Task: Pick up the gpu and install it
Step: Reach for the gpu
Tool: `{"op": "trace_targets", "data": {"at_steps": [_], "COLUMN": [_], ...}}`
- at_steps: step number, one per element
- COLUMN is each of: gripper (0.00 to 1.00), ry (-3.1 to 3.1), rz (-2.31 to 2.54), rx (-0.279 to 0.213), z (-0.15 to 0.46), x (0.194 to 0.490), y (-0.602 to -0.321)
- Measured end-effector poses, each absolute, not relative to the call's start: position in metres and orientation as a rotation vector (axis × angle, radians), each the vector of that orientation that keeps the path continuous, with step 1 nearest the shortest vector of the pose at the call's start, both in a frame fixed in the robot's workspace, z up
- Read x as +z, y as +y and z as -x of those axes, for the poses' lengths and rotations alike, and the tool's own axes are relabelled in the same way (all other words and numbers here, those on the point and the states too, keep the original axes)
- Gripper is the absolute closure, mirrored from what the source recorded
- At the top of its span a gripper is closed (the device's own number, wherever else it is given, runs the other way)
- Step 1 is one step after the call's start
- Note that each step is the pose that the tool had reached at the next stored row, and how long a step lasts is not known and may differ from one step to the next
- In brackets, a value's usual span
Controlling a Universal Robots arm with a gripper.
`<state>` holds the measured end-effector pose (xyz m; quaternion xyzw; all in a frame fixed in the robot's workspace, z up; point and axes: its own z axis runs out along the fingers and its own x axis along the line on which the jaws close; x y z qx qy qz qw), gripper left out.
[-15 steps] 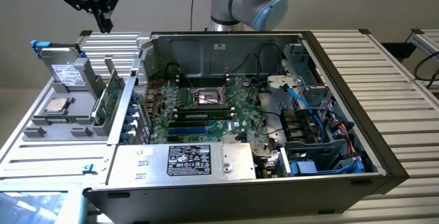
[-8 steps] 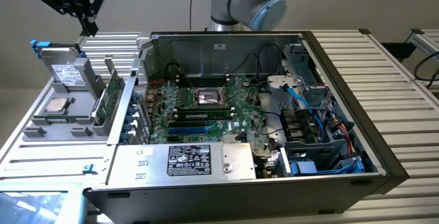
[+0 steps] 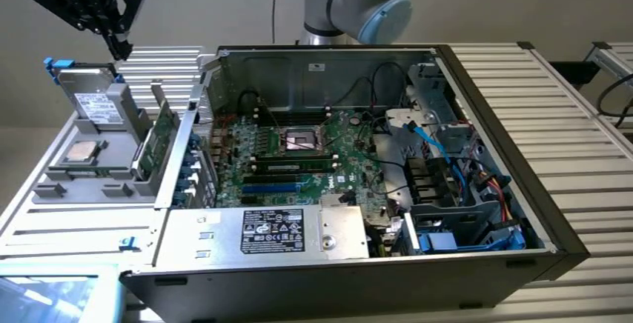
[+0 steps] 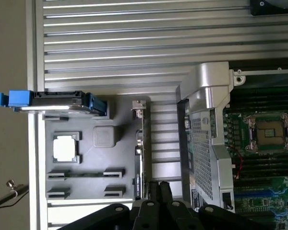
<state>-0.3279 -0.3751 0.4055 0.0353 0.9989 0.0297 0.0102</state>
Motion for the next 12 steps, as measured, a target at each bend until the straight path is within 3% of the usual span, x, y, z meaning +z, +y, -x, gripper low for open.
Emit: {"op": "trace_targets", "data": {"at_steps": [12], "gripper": [0.88], "ry": [3.119], "rz": [-0.111], "rx": [0.092], "z": [0.328], "x": [0.388], "y": [-0.375]}}
